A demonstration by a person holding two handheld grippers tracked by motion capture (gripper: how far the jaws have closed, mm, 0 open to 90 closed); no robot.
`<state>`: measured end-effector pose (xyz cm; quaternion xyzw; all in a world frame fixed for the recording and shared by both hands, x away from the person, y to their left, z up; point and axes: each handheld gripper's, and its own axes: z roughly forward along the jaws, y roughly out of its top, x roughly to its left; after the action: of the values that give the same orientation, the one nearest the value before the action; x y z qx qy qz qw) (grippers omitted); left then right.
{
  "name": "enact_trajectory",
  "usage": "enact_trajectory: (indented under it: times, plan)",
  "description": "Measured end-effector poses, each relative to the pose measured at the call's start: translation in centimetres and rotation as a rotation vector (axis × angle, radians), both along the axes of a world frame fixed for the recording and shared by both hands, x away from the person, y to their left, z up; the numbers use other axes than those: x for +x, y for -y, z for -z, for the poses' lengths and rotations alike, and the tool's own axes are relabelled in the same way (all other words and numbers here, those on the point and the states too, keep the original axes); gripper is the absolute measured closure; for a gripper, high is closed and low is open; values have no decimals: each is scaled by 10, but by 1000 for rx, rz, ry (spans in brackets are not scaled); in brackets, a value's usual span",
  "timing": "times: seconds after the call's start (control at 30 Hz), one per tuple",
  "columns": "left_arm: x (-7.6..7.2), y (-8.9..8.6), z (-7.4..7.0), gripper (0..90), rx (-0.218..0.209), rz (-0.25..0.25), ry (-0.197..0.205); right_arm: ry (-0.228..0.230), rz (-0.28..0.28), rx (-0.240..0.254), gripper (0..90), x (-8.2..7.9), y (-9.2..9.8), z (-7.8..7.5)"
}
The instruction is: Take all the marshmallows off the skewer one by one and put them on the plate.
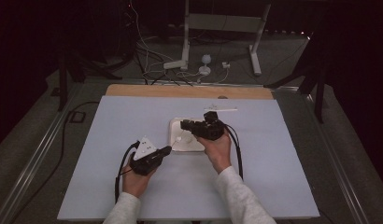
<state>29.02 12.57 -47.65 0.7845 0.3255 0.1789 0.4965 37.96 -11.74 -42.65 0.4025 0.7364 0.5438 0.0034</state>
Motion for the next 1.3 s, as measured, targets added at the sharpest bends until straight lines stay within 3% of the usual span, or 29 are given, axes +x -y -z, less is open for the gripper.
enact_trajectory:
  times: [0.1, 0.3, 0.37, 0.63, 0.7, 0.77, 0.8, 0.83, 0.9, 0.97, 1.1, 1.3]
  plan:
    - [0, 1, 1, 900, 4, 6, 1, 39, -3, -45, 777, -2, -1, -5]
    - [-1, -3, 0, 900, 12, 8, 9, 47, 52, 3, 785, 3, 13, -11]
    - [-1, -1, 1, 900, 24, 16, 7, 66, 59, -26, 787, 2, 15, -12]
    - [-2, -2, 2, 900, 27, 11, 3, 67, 94, -22, 808, 7, 18, -14]
    - [-2, -3, 2, 900, 33, 9, 4, 79, 101, -43, 816, 8, 17, -16]
    - [-1, -4, 2, 900, 61, -5, 0, 83, 119, -46, 827, 8, 18, -18]
    - [-1, -5, 5, 900, 96, -19, -7, 98, 150, -58, 833, 7, 19, -19]
    - [-1, -11, 9, 900, 88, -37, -29, 110, 211, -5, 833, 11, 36, -25]
    - [2, -18, 10, 900, 49, -61, -49, 106, 214, 7, 829, 12, 41, -28]
    - [4, -20, 8, 900, 6, -68, -47, 109, 186, -15, 820, 12, 46, -33]
    - [4, -16, 8, 900, 8, -72, -46, 111, 158, -68, 806, 13, 40, -28]
    - [5, -12, 9, 900, 6, -62, -53, 57, 155, -95, 764, 22, 33, -10]
